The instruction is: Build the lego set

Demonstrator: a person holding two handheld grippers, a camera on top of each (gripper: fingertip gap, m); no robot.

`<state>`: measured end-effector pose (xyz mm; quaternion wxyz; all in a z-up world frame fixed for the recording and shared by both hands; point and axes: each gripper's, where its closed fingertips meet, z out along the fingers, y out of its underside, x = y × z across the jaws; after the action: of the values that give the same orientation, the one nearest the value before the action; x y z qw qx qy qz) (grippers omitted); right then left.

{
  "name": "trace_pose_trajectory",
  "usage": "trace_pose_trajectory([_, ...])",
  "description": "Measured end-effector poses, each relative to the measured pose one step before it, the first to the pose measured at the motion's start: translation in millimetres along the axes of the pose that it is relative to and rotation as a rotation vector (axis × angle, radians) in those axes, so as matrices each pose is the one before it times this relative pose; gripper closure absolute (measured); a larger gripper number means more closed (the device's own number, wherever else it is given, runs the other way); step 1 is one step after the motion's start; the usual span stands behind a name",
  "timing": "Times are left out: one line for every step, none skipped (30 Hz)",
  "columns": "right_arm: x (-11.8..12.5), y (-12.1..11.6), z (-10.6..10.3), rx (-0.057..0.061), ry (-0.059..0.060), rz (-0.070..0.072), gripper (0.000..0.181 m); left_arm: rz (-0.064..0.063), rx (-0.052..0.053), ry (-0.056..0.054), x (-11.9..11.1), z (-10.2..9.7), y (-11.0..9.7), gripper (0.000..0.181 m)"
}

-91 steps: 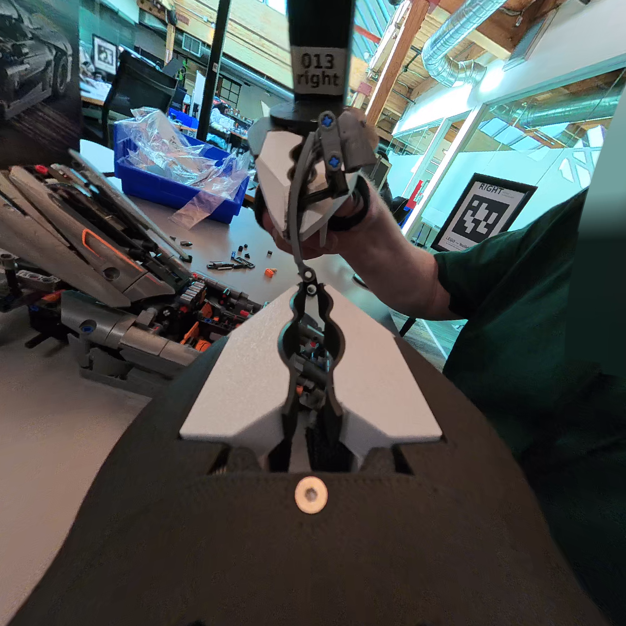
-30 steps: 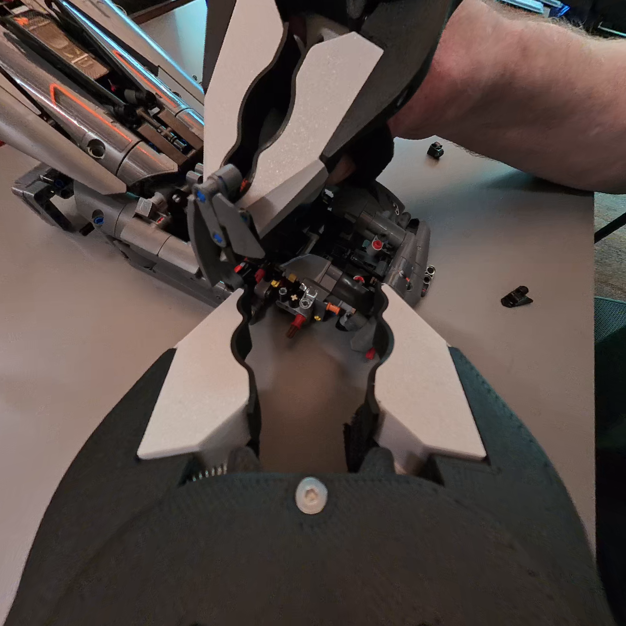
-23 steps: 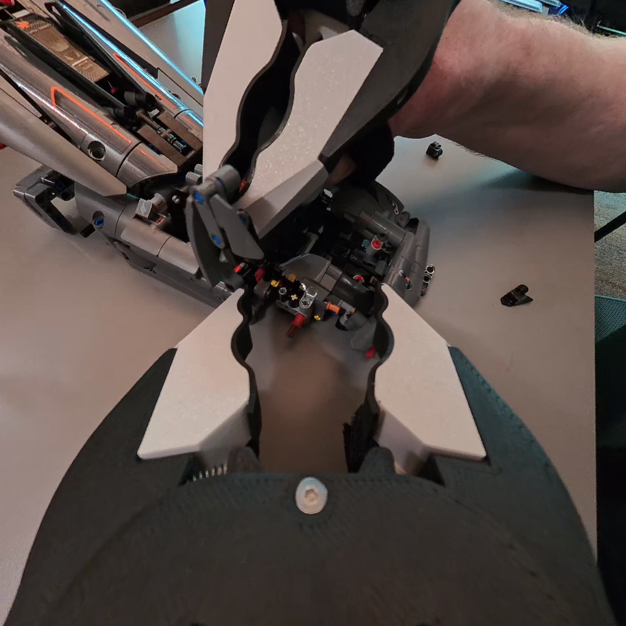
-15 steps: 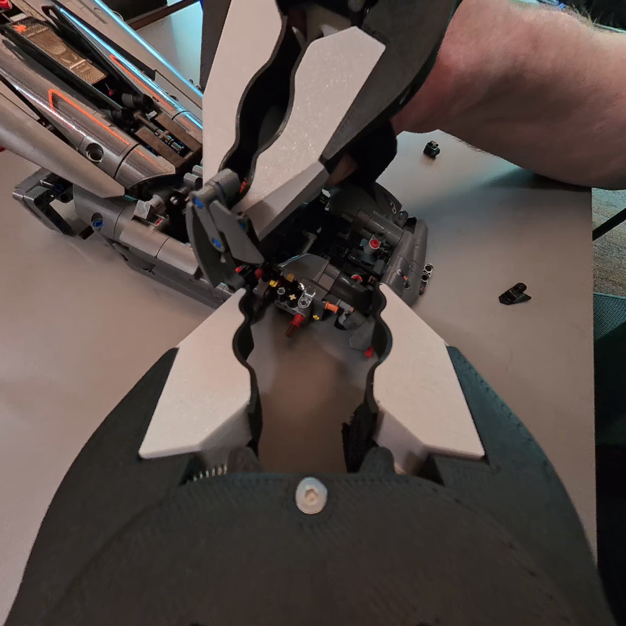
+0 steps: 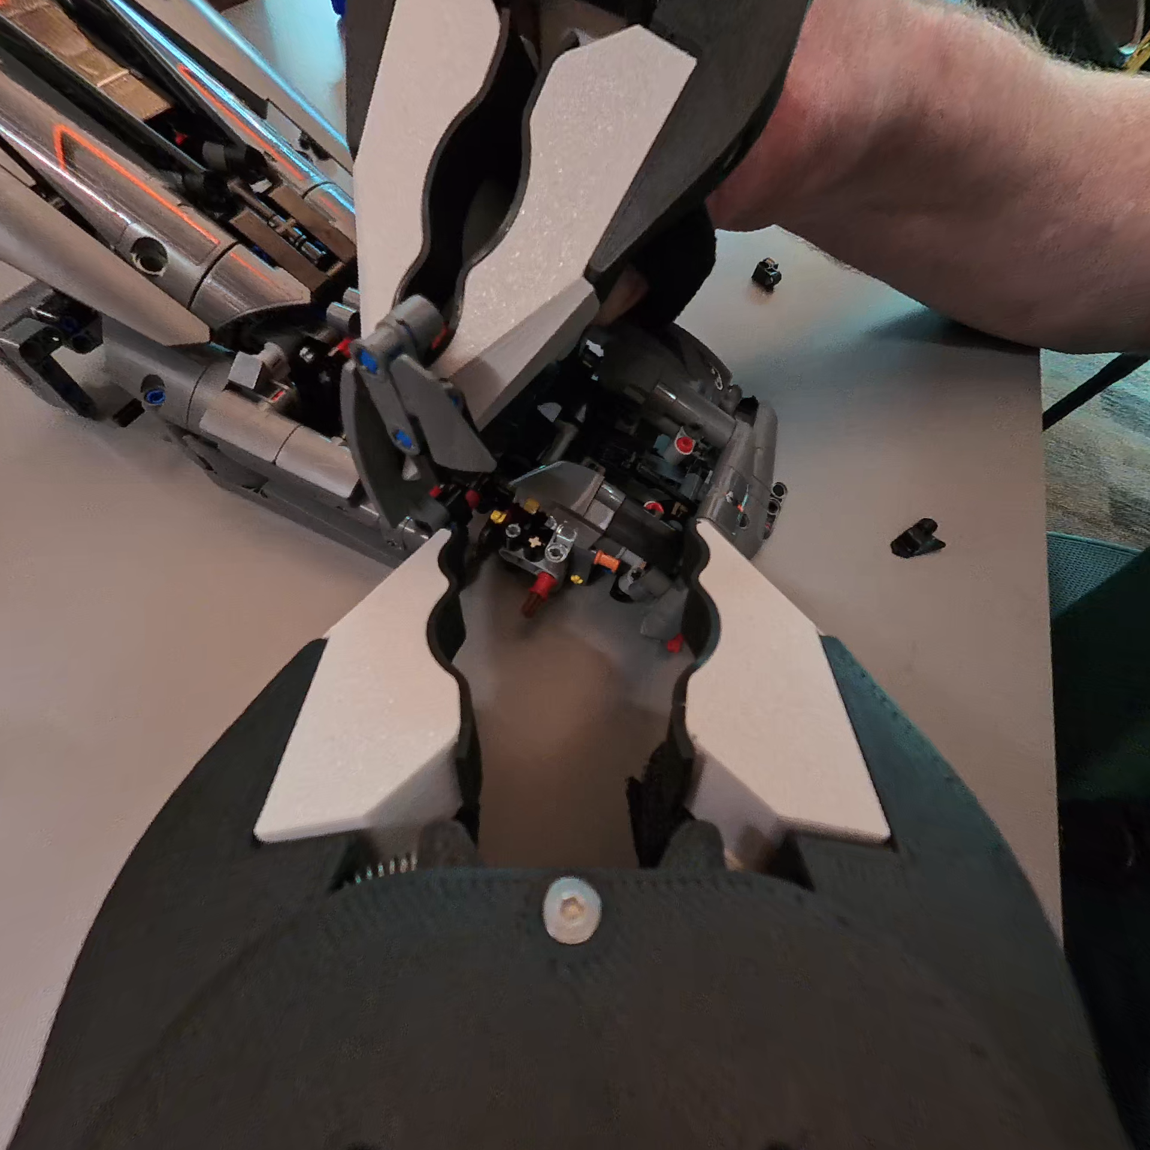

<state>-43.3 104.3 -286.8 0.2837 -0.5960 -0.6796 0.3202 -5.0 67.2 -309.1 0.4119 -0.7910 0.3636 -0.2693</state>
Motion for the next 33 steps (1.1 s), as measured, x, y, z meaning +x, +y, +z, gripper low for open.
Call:
trace_pose_trajectory([-0.29, 0.28, 0.13, 0.0, -0.0018, -0.0026, 0.179, -0.0005, -0.001, 0.0015, 0.21, 0.1, 0.15, 0.114])
trace_pose_trajectory([-0.11, 0.1, -0.26, 0.0013, -0.0037, -0.001, 0.179, 0.0033, 0.0008, -0.0026, 0.08, -0.1, -0.15, 0.114])
trace_pose_trajectory([0.02, -0.08, -0.42, 0.002, -0.0028, 0.0001, 0.179, 0.0042, 0.0016, -0.0051, -0.04, -0.11, -0.19, 0.113])
trace_pose_trajectory([0.4, 0.37, -0.2, 0.0005, -0.0002, 0.0002, 0.179, -0.0016, 0.0007, -0.0057, -0.23, -0.04, -0.1, 0.113])
trace_pose_trajectory([-0.07, 0.14, -0.01, 0.0015, -0.0012, -0.0006, 0.179, -0.0024, 0.0002, -0.0061, -0.1, -0.06, -0.02, 0.113])
trace_pose_trajectory([-0.17, 0.03, -0.23, 0.0003, -0.0025, 0.0014, 0.179, 0.0012, 0.0012, -0.01, -0.06, -0.26, -0.13, 0.113])
trace_pose_trajectory([-0.2, 0.0, -0.24, 0.0009, -0.0019, -0.0002, 0.179, -0.0028, 0.0009, -0.0112, -0.46, -0.34, 0.12, 0.112])
trace_pose_trajectory([0.11, 0.13, 0.09, 0.0007, -0.0004, -0.001, 0.179, -0.0075, 0.0001, -0.01, -1.34, -0.27, 0.33, 0.11])
trace_pose_trajectory([-0.32, 0.06, 0.25, 0.0014, -0.0035, 0.0018, 0.18, -0.003, 0.0, 0.001, -0.08, -0.01, 0.07, 0.109])
trace_pose_trajectory([0.06, 0.07, -0.02, 0.0009, -0.0022, 0.003, 0.18, -0.0043, -0.0016, 0.0022, 0.11, 0.41, 0.07, 0.109])
trace_pose_trajectory([0.12, -0.01, 0.03, 0.0013, -0.0011, 0.0014, 0.18, -0.0034, -0.0011, 0.0031, 0.18, 0.39, -0.08, 0.109])
trace_pose_trajectory([0.12, 0.03, -0.04, 0.0015, -0.0012, 0.0025, 0.18, -0.0002, -0.0013, 0.0027, 0.13, 0.35, -0.01, 0.109])
trace_pose_trajectory([0.2, -0.06, -0.17, 0.0007, -0.0012, 0.003, 0.18, 0.0024, -0.001, 0.0032, 0.5, 0.45, -0.14, 0.109])
trace_pose_trajectory([0.14, -0.03, -0.32, 0.0003, -0.0012, 0.0021, 0.18, 0.0048, 0.0016, 0.0108, 1.68, 0.55, -0.42, 0.112])
trace_pose_trajectory([-0.11, 0.23, -0.05, -0.0009, -0.0023, 0.0026, 0.18, 0.002, -0.0018, 0.0002, 0.16, 0.47, -0.08, 0.112])
trace_pose_trajectory([0.16, 0.23, 0.01, -0.0015, 0.0002, 0.0013, 0.18, -0.001, -0.0008, 0.0036, 0.26, 0.54, -0.06, 0.112])
trace_pose_trajectory([0.19, 0.26, -0.14, -0.0018, 0.0009, 0.0005, 0.179, -0.0023, -0.0002, 0.0049, 0.16, 0.23, -0.11, 0.112])
trace_pose_trajectory([-0.1, 0.11, 0.08, -0.0006, -0.0008, 0.0015, 0.179, -0.001, -0.001, 0.0039, 0.07, 0.19, 0.01, 0.112])
trace_pose_trajectory([0.03, 0.06, 0.08, -0.0001, -0.0014, 0.0027, 0.18, -0.0006, -0.0002, 0.0023, 0.11, 0.18, -0.01, 0.112])
trace_pose_trajectory([0.17, 0.23, 0.05, -0.0006, -0.0028, 0.0049, 0.179, -0.0014, -0.0008, 0.0029, 0.22, 0.31, 0.08, 0.112])
trace_pose_trajectory([0.07, 0.21, -0.14, -0.0001, -0.0033, 0.0048, 0.179, -0.0002, 0.0, 0.0032, 0.15, 0.19, -0.17, 0.112])
trace_pose_trajectory([0.18, 0.2, -0.22, -0.0007, -0.0016, 0.004, 0.179, 0.0007, 0.0002, 0.0022, 0.22, 0.19, -0.02, 0.112])
trace_pose_trajectory([0.11, -0.05, -0.27, -0.0019, -0.0018, 0.0049, 0.179, 0.0019, 0.0006, 0.0009, 0.1, 0.3, -0.23, 0.112])
trace_pose_trajectory([-0.7, -0.39, 0.09, -0.0011, -0.0039, 0.0057, 0.177, 0.0027, 0.0006, 0.0003, 0.11, 0.28, -0.3, 0.111])
trace_pose_trajectory([-1.13, -0.06, 0.91, -0.0035, -0.0043, 0.0044, 0.174, -0.0005, -0.0007, 0.0015, -0.03, 0.26, -0.02, 0.111])
trace_pose_trajectory([-0.35, 0.14, 1.14, -0.0044, 0.0025, -0.0012, 0.171, 0.0, -0.0002, 0.0016, -0.01, 0.12, -0.09, 0.111])
trace_pose_trajectory([0.16, 0.62, 0.91, -0.0084, 0.0049, -0.0021, 0.167, 0.0009, -0.0002, 0.0008, 0.01, 0.22, -0.12, 0.111])
trace_pose_trajectory([-0.31, 0.9, 0.33, -0.0118, -0.0019, 0.0047, 0.161, -0.0002, -0.0001, 0.0011, 0.0, 0.14, 0.02, 0.111])
trace_pose_trajectory([0.41, 0.29, -0.99, -0.0079, -0.0022, 0.0109, 0.157, -0.0004, 0.0, 0.0006, 0.03, 0.05, -0.04, 0.111])
trace_pose_trajectory([0.6, -1.11, -2.22, 0.0017, -0.0012, 0.0078, 0.153, -0.0004, 0.0001, 0.0005, -0.04, -0.02, -0.03, 0.111])
trace_pose_trajectory([0.1, 0.12, -2.42, -0.0065, -0.0034, 0.0069, 0.149, 0.0004, 0.0001, 0.0001, -0.02, 0.01, -0.01, 0.111])
trace_pose_trajectory([0.68, 1.97, -2.37, -0.021, 0.0011, 0.0052, 0.146, 0.0007, 0.0, 0.0003, 0.05, 0.07, -0.03, 0.111])
trace_pose_trajectory([2.78, 1.02, -3.59, -0.014, 0.0179, -0.0005, 0.143, -0.0001, 0.0, 0.0016, 0.01, 0.02, -0.04, 0.111])
